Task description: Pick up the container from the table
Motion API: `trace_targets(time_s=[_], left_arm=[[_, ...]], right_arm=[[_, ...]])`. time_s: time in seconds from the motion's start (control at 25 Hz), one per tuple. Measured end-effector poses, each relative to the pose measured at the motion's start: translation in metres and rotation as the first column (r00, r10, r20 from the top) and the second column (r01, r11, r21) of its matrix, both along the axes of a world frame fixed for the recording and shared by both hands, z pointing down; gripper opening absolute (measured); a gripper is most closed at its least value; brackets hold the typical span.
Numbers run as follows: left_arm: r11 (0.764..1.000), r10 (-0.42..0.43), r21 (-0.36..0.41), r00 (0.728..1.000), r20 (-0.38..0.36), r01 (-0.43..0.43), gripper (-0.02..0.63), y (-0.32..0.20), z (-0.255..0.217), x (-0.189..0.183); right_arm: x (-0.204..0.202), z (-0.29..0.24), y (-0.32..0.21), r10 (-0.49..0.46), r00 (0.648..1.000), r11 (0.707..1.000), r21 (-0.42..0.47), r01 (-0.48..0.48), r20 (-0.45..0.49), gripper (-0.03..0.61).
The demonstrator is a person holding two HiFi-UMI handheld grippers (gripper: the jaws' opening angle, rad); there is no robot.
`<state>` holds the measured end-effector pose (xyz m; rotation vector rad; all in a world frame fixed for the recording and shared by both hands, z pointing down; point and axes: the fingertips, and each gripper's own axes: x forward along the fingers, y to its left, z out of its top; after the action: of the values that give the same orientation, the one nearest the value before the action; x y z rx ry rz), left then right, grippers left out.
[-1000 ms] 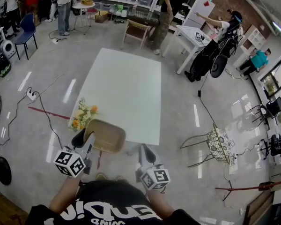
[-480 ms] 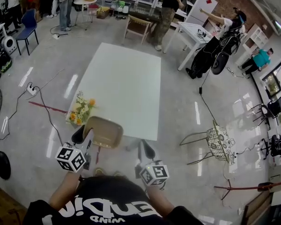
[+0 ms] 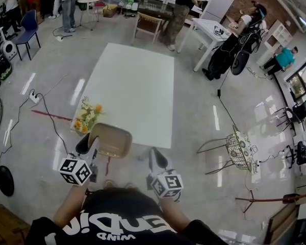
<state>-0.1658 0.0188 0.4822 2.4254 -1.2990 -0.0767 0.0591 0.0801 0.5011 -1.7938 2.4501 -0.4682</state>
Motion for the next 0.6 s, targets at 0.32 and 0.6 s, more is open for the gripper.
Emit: trace_targets(time_s=[0.32,0.6], left_arm=[[1.000,0.000,-0.006,1.000,-0.008,0.000,0.163,-0.0005,-0.0015,0.0061],[1.000,-0.002,-0.008,1.000,-0.022,0.002,0.163,-0.0048,0.0029,0.0064]], right_arm=[[0.0024,0.0021,0.0009,-0.003,1.000,1.000,-0.015,0.003,0.004,0.000],[0.0017,0.0060,-0.0023,-0.007,1.000,1.000,-0.016,0.007,0.000,0.000]])
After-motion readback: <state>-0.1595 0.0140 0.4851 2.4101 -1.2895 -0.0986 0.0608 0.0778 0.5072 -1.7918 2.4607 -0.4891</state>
